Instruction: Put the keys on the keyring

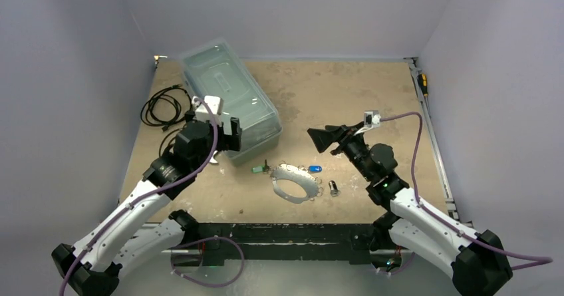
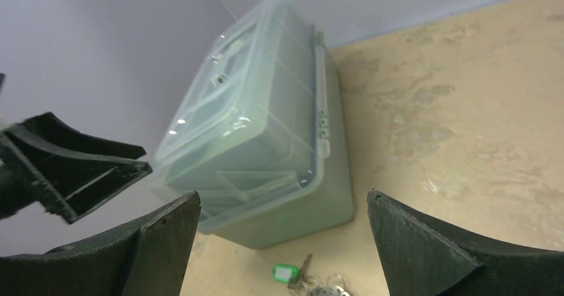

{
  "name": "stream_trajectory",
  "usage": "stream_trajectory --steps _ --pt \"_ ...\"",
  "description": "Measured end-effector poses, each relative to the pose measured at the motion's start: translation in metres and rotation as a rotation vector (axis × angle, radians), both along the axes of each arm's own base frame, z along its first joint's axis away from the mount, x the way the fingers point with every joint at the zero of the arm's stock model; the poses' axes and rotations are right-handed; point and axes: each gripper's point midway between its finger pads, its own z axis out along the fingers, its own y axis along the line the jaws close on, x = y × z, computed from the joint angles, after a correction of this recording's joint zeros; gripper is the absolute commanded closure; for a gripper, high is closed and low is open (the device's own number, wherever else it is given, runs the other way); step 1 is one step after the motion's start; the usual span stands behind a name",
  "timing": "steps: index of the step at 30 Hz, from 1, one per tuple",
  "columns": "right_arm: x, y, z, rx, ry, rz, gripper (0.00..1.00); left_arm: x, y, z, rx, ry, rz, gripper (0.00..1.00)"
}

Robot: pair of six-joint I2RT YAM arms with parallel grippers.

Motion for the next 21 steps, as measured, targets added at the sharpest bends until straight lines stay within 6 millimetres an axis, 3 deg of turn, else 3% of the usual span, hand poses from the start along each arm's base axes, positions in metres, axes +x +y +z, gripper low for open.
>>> stream_trajectory --steps 6,12,21 --pt "0.005 -0.006 -0.032 -0.098 0.15 -0.046 0.01 -0.005 -0.036 -0.011 -0.012 0.077 -0.191 0.01" --pt "0.004 -0.018 -0.037 -0.16 0.224 -0.097 0.01 -0.017 -0.068 -0.005 -0.07 0.084 -0.379 0.04" --pt "-0.014 -0.03 -0.058 -0.245 0.297 -0.092 0.01 -0.042 -0.099 0.002 -0.117 0.086 -0.571 0.11"
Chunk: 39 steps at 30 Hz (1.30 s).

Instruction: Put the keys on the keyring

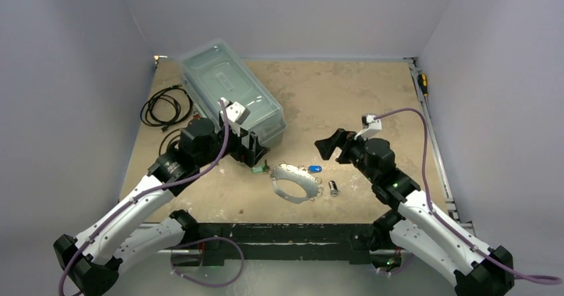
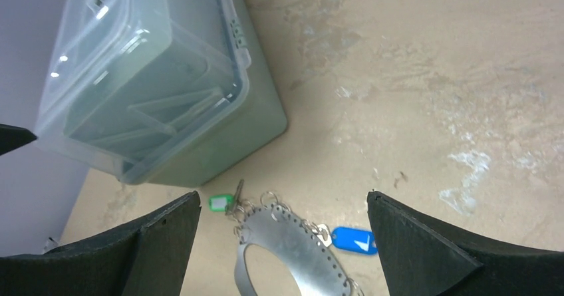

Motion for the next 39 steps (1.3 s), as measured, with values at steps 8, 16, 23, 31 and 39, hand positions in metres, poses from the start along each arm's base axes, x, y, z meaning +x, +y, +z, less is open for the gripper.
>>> stream_trajectory --steps 8,16,23,31,39 --pt "-0.012 -0.008 -0.021 -0.061 0.094 -0.002 0.09 -0.037 -0.043 -0.017 0.022 0.059 -0.198 0.12" --pt "-0.026 -0.001 -0.039 -0.062 0.157 0.067 0.24 -0.049 -0.055 -0.041 0.052 0.157 -0.137 0.14" --pt "-0.038 0.01 -0.08 -0.066 0.265 0.137 0.35 -0.055 -0.058 -0.083 0.051 0.204 -0.049 0.2" --pt "-0.047 0.011 -0.114 -0.084 0.356 0.155 0.49 -0.055 -0.065 -0.11 0.058 0.214 -0.041 0.24" --pt "-0.057 0.009 -0.137 -0.086 0.416 0.146 0.57 -0.052 -0.074 -0.108 0.018 0.178 -0.053 0.26"
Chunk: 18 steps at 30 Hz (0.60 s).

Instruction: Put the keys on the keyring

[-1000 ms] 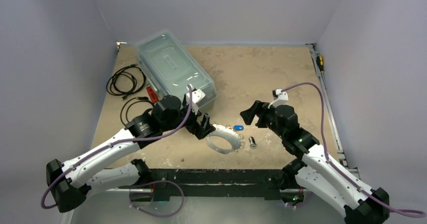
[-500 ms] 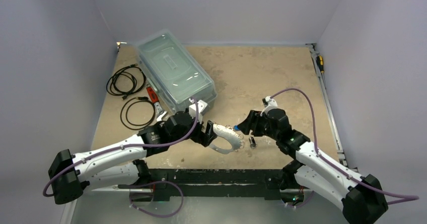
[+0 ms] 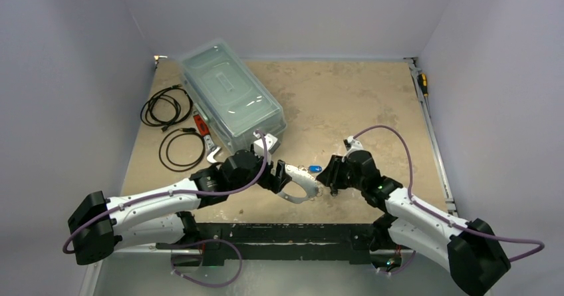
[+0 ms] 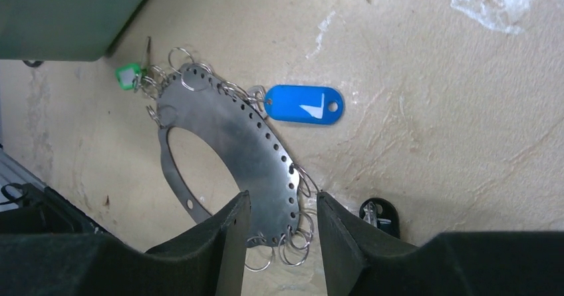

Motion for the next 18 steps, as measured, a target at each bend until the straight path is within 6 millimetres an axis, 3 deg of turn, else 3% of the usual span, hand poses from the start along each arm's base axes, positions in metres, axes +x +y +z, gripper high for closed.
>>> stream_trajectory --steps 7,18 --pt "-0.006 -0.001 -0.016 -0.008 0.042 -0.005 0.6 0.001 -0.002 0.001 -0.012 -0.017 -0.005 0.26" --pt "-0.003 0.003 -0.024 -0.008 0.061 -0.008 0.63 0.001 -0.001 -0.003 -0.021 -0.031 -0.009 0.26"
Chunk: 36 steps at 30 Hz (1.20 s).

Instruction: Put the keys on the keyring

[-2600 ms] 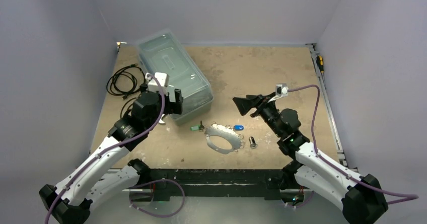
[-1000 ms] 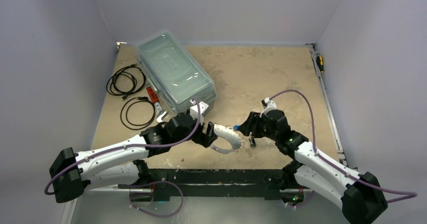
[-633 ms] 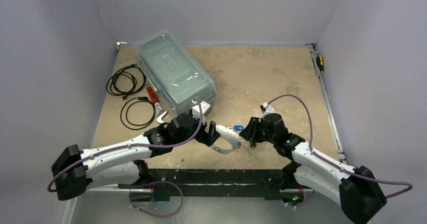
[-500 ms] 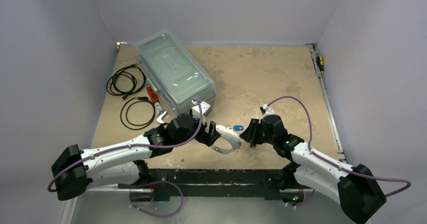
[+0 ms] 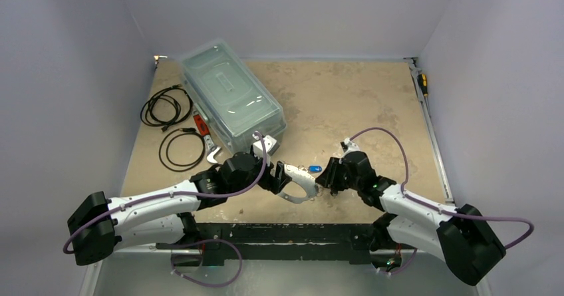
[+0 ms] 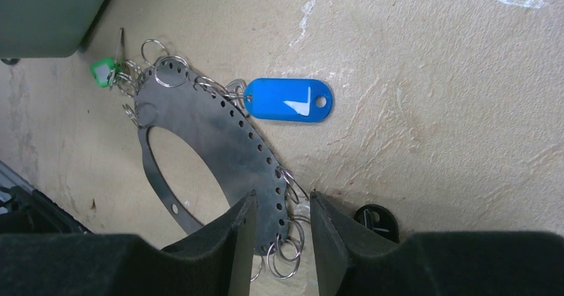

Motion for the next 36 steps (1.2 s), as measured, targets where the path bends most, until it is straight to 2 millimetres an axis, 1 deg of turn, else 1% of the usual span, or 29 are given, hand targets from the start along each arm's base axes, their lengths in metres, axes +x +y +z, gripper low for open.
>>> stream_trajectory --steps 5,9,13,21,26,36 --pt "0.0 -0.0001 -0.0054 -0.009 0.015 -0.003 0.63 0.0004 -0.0009 0.0016 -0.006 -0.004 -0.001 0.26" --pt "0.0009 0.001 -0.0054 -0.008 0.012 -0.004 0.63 -0.0001 -0.0011 0.0015 -0.006 -0.003 -0.004 0.26" --pt "0.0014 0.0009 -0.0056 -0.009 0.011 -0.006 0.67 -0.0004 -0.0013 0.0016 -0.007 -0.002 -0.006 0.26" --pt "0.0007 0.0013 -0.007 -0.012 0.015 -0.004 0.67 -0.0006 -0.0014 0.0015 -0.007 -0.002 -0.007 0.26" --pt "0.0016 0.0024 -0.0073 -0.01 0.013 -0.003 0.72 -0.0006 -0.0015 0.0024 -0.01 -0.003 -0.007 0.26" --pt "0.0007 0.0034 -0.0104 -0.014 0.022 0.0 0.86 -0.0011 -0.0006 0.0054 -0.023 -0.011 -0.007 0.26"
